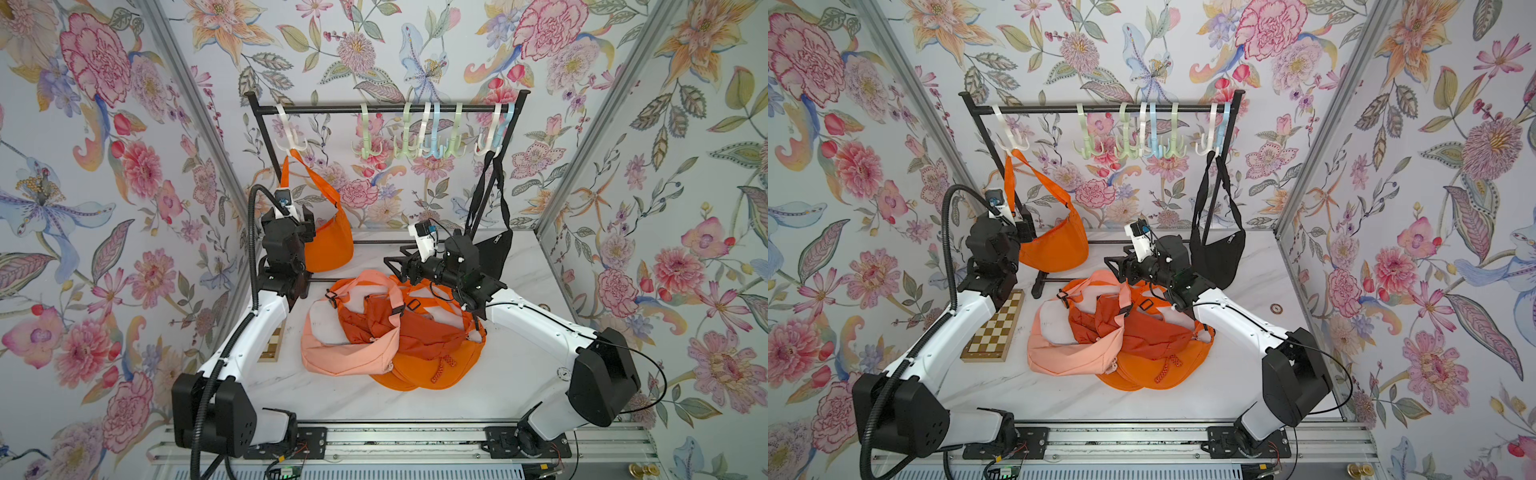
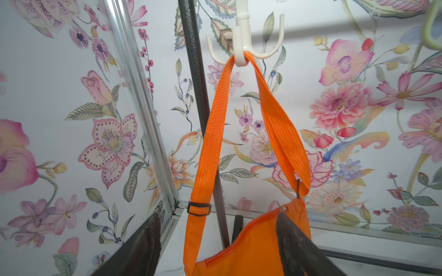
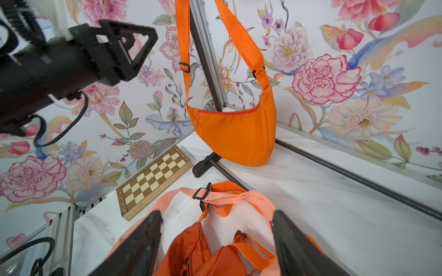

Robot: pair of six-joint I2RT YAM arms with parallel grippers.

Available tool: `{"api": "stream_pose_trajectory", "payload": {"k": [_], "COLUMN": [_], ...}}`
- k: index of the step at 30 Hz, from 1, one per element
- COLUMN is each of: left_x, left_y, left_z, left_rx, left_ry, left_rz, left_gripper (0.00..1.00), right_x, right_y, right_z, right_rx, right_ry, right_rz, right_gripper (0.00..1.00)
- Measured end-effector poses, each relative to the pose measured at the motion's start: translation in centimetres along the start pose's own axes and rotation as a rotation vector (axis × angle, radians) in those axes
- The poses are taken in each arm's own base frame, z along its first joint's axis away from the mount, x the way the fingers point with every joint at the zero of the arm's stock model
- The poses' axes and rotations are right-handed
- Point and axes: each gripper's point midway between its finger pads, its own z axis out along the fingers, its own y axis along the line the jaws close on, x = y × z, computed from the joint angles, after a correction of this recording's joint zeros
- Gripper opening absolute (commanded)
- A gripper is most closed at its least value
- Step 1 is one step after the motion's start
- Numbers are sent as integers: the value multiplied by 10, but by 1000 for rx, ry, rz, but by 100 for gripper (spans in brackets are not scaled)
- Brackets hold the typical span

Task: Take the bag off the hook
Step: Pick up the bag from the hook.

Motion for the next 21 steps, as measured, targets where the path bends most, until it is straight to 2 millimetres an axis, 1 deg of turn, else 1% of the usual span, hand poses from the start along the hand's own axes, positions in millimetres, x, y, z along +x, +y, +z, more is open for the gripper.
{"api": "stream_pose_trajectory", "payload": {"k": [2, 5, 7, 9, 11, 14, 17, 19, 21], "left_x": [0, 1, 2, 7, 12, 20, 19, 19, 23], "left_y": [7, 23, 26, 23, 13, -3, -15, -16, -16], "left_z": [17, 45, 59, 71, 80, 86, 86, 82, 76], "left_rx": [-36, -78, -77, -62, -38, -25, -63, -96, -122], "left_ry": [0, -6, -25, -32, -38, -49, -79, -105, -127], "left_rz": [11, 11, 15, 33, 59, 104, 154, 165, 167], "left_gripper": [76, 76, 75, 74, 74, 75, 75, 74, 75], "right_x": [3, 5, 6, 6, 6, 5, 3, 2, 2], "right_y": [7, 14, 14, 14, 15, 18, 21, 24, 25], "right_z": [0, 0, 0, 0, 0, 0, 0, 0, 0], "right_rx": [-13, -25, -26, -28, -31, -46, -63, -77, -87], "right_ry": [12, 24, 27, 26, 26, 24, 16, 6, -4], "right_rz": [-15, -32, -41, -48, -52, -54, -57, -61, -62], "right_gripper": [75, 75, 75, 75, 75, 75, 75, 75, 75]}}
